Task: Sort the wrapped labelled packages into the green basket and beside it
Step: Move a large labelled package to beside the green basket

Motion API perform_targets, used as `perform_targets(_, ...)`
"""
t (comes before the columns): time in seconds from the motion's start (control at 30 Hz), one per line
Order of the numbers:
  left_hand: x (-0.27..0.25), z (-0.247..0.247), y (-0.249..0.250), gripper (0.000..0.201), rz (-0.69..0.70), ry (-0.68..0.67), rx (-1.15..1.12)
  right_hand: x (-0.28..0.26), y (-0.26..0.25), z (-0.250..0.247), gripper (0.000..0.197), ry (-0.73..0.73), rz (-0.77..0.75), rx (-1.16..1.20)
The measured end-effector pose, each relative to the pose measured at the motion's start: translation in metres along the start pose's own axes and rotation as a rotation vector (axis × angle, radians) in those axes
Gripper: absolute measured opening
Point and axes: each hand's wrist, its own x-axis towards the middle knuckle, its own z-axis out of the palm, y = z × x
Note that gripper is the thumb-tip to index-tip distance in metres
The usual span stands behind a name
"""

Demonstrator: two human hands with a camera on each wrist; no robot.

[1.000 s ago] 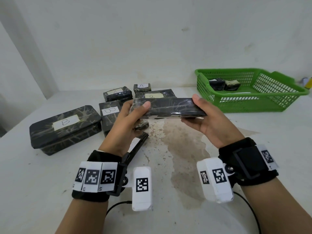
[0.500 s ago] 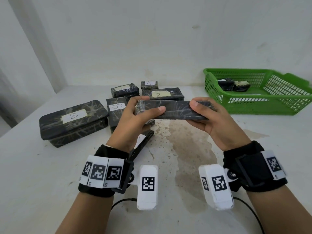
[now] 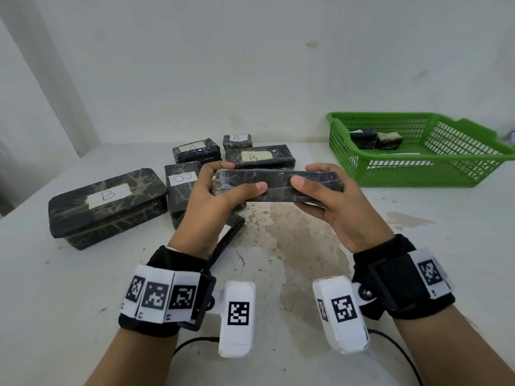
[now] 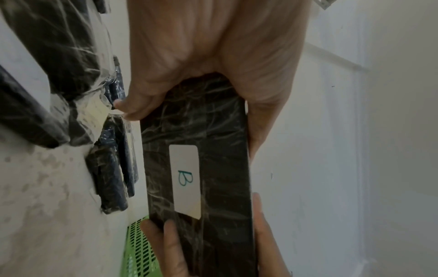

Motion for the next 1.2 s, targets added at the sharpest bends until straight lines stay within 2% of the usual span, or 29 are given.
perform_targets(0.07, 0.0, 0.0, 0.0, 0.065, 0.006, -0.004, 0.003, -0.001, 0.0, 0.0, 0.077, -0.016, 0.0, -0.013)
perform_targets(0.2, -0.003, -0.001, 0.003, 0.072, 0.016, -0.06, 0.003, 0.0, 0.0, -0.001, 0.077, -0.011, -0.028, -0.001)
perform_targets(0.3, -0.002, -0.001, 0.002, 0.059, 0.02, -0.054, -0.047, 0.0, -0.001, -0.002, 0.072, -0.015, -0.032, -0.01)
perform_targets(0.5, -0.001, -0.001, 0.006, 0.057, 0.041, -0.041, -0.145, 0.0, -0.003, 0.0, 0.048, -0.044, -0.038, 0.009)
perform_targets(0.63, -0.001, 0.0, 0.01, 0.056, 0.062, -0.025, -0.281, -0.003, -0.005, 0.002, 0.057, -0.042, -0.07, 0.029)
perform_targets(0.8, 0.001, -0.004, 0.012, 0.06, 0.124, 0.022, -0.333, -0.002, -0.002, 0.005, 0.093, -0.078, 0.019, 0.032)
perform_targets(0.9, 0.001, -0.007, 0.012, 0.071, 0.134, 0.042, -0.373, 0.002, -0.003, 0.002, 0.085, -0.044, 0.05, 0.13)
perform_targets(1.0, 0.001, -0.006, 0.013, 0.085, 0.037, 0.028, -0.36, 0.001, -0.007, -0.002, 0.078, -0.017, 0.003, 0.23)
perform_targets(1.1, 0.003, -0.004, 0.01, 0.061, -0.002, -0.004, -0.307, 0.002, -0.01, -0.007, 0.084, -0.008, -0.012, 0.264)
perform_targets(1.2, 0.005, -0.008, 0.011, 0.053, -0.014, -0.022, -0.281, 0.004, -0.011, -0.009, 0.078, -0.045, 0.03, 0.281)
